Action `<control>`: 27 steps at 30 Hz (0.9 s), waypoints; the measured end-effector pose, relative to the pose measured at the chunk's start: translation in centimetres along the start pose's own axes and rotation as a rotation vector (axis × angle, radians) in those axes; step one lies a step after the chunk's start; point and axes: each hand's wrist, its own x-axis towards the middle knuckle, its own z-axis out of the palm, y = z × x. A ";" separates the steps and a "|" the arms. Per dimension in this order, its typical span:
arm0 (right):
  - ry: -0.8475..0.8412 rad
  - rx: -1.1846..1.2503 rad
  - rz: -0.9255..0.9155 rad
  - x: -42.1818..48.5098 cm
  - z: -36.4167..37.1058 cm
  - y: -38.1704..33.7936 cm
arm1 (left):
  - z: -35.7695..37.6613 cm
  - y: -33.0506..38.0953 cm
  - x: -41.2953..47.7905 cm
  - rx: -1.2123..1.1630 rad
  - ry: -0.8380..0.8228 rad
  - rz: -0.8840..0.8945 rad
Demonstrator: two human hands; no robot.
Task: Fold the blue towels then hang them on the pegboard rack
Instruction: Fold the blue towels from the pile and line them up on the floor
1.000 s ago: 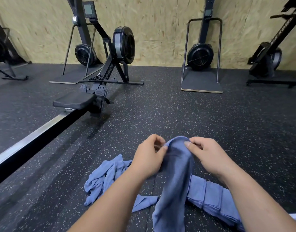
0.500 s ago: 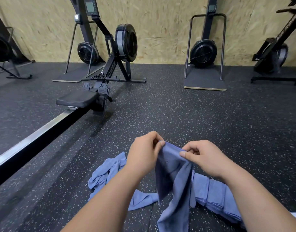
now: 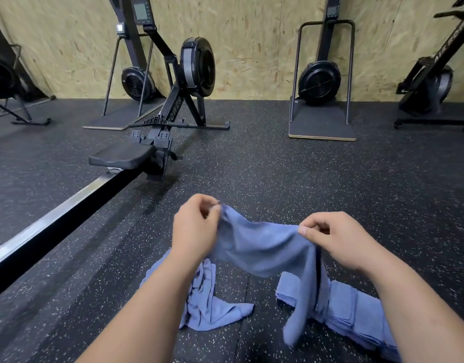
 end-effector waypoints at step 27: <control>0.025 -0.057 0.022 1.2 0.8 -0.6 | 1.3 0.2 -0.3 0.059 0.032 -0.010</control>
